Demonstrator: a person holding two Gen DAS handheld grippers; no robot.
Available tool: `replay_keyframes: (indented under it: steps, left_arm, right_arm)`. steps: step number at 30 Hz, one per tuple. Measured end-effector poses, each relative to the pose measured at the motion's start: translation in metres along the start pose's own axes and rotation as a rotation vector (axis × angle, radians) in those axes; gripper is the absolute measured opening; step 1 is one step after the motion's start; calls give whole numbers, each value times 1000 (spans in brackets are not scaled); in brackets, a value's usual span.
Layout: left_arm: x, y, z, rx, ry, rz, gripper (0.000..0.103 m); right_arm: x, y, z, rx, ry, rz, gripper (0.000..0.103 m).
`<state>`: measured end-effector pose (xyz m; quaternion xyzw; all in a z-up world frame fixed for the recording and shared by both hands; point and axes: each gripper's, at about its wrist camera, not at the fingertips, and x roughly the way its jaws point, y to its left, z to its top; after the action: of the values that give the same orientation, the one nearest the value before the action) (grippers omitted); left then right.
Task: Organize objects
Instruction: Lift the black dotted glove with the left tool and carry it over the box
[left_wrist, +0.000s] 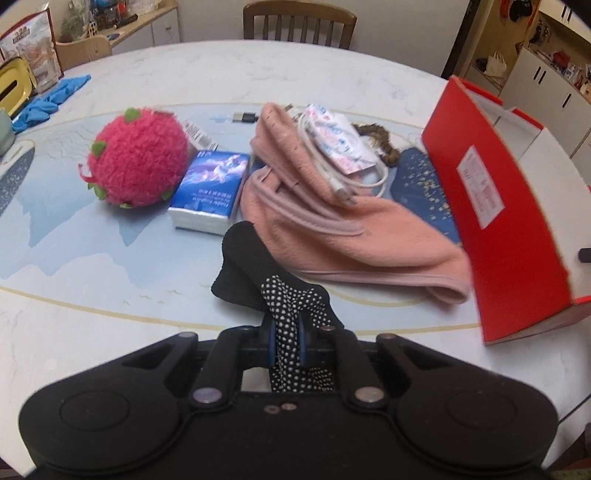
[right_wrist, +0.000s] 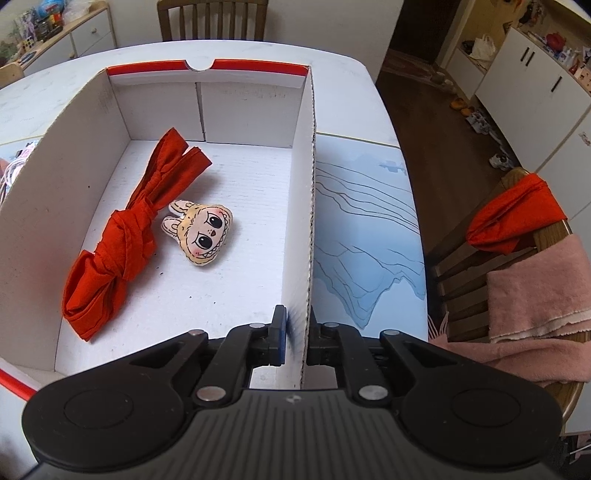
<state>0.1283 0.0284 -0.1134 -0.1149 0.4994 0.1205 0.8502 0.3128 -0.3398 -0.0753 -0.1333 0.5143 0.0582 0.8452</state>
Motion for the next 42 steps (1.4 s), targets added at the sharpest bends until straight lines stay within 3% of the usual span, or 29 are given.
replay_keyframes:
  steps: [11, 19, 24, 35, 42]
  left_arm:
    - [-60, -44, 26, 3, -128, -50, 8]
    - [-95, -102, 64, 158, -244, -92, 8]
    - [-99, -144, 88, 258, -273, -130, 9]
    - [-59, -244, 122, 464, -216, -223, 9]
    - [-11, -287, 130, 540, -120, -243, 9]
  right_arm:
    - [0, -11, 0, -14, 0, 89, 4]
    - [0, -16, -2, -20, -7, 124, 5]
    - [0, -19, -1, -31, -10, 130, 5]
    - [1, -24, -1, -34, -14, 141, 5]
    - [3, -26, 0, -21, -10, 148, 5]
